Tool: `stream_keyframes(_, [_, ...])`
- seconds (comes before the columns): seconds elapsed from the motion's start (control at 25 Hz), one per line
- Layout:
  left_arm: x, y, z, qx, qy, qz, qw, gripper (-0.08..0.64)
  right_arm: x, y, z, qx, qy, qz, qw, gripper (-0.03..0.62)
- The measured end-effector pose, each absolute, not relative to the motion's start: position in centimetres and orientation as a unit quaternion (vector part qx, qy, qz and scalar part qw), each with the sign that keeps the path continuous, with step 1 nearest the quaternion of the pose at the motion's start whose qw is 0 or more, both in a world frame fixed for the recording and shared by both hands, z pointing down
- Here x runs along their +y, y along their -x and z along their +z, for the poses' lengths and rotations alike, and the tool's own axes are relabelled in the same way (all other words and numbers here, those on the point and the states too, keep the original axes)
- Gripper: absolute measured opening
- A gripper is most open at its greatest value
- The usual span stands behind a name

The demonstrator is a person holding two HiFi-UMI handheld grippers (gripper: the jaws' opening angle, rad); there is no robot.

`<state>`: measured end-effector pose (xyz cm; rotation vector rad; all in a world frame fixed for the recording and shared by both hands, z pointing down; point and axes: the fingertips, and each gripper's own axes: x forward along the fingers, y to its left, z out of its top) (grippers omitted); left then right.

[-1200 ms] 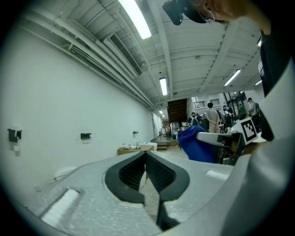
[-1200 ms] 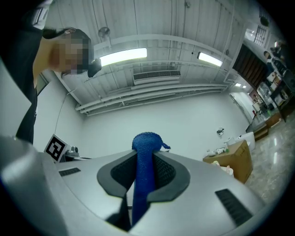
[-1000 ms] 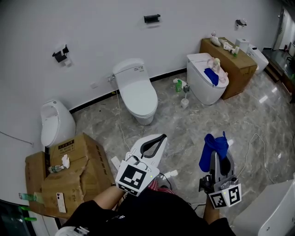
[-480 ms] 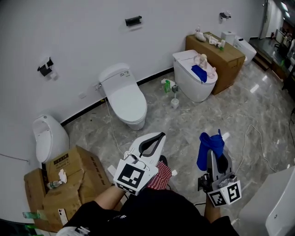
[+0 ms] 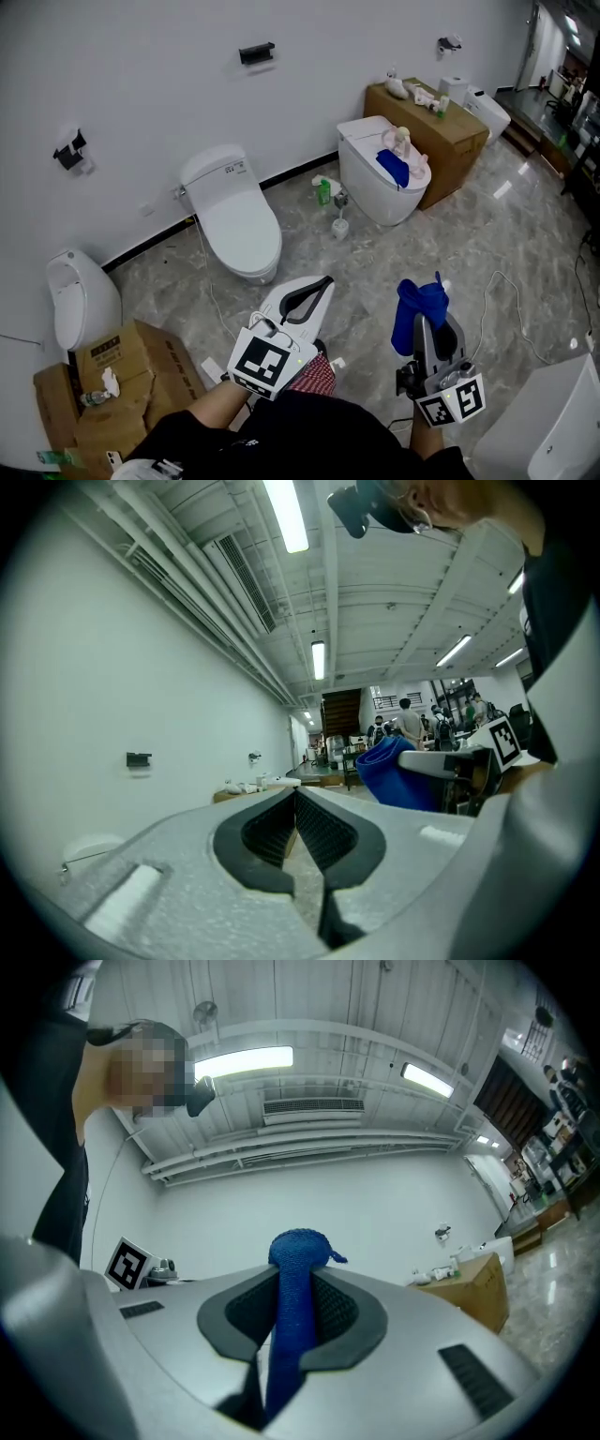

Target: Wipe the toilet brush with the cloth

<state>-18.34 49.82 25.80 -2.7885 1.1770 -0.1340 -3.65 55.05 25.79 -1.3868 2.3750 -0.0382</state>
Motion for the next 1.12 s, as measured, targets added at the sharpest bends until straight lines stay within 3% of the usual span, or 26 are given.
stream_keyframes(0.44, [42.7,16.7,26.7,0.375,0.923,-0.066,0.053,0.007,47.7,2.6,26.3,0.839,0.506,-0.042,0.198,0.064])
stream_keyframes(0.64, [40.0,16.4,25.9,0.365,0.927,-0.044,0.071,0.006,44.6,2.7,26.5,0.838,0.507,-0.053,0.195,0.064])
stream_keyframes(0.96, [36.3,16.3,24.7,0.357,0.934,0.007,0.028,0.006,40.4,2.2,26.5,0.837,0.51,-0.057,0.19,0.064])
stream_keyframes(1.12, [34.3,16.4,24.9,0.359,0.932,-0.002,0.052,0.006,38.2,2.3,26.5,0.838,0.509,-0.056,0.19,0.064])
